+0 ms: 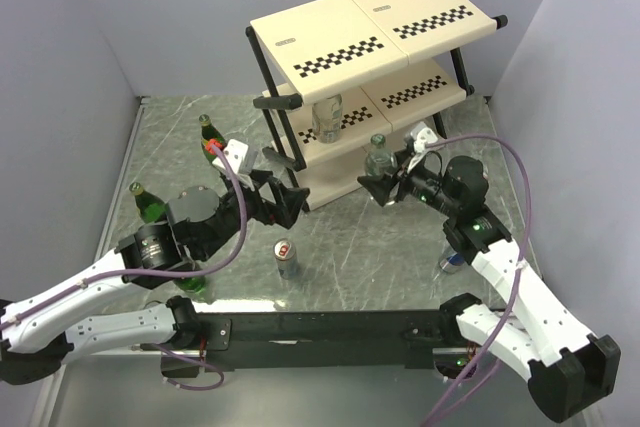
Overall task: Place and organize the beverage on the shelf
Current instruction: Place the drink on the shelf.
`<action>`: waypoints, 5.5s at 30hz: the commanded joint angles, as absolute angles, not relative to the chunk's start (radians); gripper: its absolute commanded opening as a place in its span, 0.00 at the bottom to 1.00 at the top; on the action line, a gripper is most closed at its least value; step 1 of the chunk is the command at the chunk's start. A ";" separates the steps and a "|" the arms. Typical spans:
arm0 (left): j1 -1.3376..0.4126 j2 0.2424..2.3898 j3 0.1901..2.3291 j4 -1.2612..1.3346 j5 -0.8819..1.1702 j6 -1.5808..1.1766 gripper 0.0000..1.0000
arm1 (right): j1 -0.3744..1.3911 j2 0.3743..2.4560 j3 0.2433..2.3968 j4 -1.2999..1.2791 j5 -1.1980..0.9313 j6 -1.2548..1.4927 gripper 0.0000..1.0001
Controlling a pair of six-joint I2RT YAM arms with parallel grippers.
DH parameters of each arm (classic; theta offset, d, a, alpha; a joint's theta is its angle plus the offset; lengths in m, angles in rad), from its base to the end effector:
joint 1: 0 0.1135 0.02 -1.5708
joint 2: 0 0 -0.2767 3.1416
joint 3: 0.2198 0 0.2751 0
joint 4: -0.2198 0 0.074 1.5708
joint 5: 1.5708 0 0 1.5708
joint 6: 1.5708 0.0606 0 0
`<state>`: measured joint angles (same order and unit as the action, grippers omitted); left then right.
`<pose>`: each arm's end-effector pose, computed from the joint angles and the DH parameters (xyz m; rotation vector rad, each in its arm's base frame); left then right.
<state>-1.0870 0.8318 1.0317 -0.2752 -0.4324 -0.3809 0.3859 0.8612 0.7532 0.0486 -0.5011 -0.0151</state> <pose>0.1218 -0.1772 0.4204 0.2569 1.6758 -0.7610 0.2114 0.1173 0.3466 -0.7061 1.5110 0.6895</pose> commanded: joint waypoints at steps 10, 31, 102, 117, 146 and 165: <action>-0.890 0.845 0.953 -0.267 -0.526 -0.219 0.99 | 0.348 0.976 0.906 0.443 -0.453 -0.002 0.00; -0.888 0.795 0.824 -0.232 -0.637 -0.137 1.00 | 0.314 1.183 1.046 0.520 -0.471 0.038 0.00; -0.887 0.830 0.810 -0.224 -0.678 -0.133 0.99 | 0.319 1.565 1.155 0.804 -0.345 0.052 0.01; -0.887 0.830 0.811 -0.224 -0.676 -0.130 1.00 | 0.319 1.574 1.126 0.810 -0.350 0.058 0.09; -0.887 0.819 0.810 -0.224 -0.676 -0.132 0.99 | 0.319 1.578 1.088 0.822 -0.357 0.080 0.33; -0.887 0.815 0.810 -0.225 -0.678 -0.130 0.99 | 0.321 1.588 1.080 0.804 -0.339 0.075 0.55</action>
<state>-0.8906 0.8307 0.8173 -0.2523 -0.6613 -0.1425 0.3145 1.5757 1.0740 0.7433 -0.3538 0.0547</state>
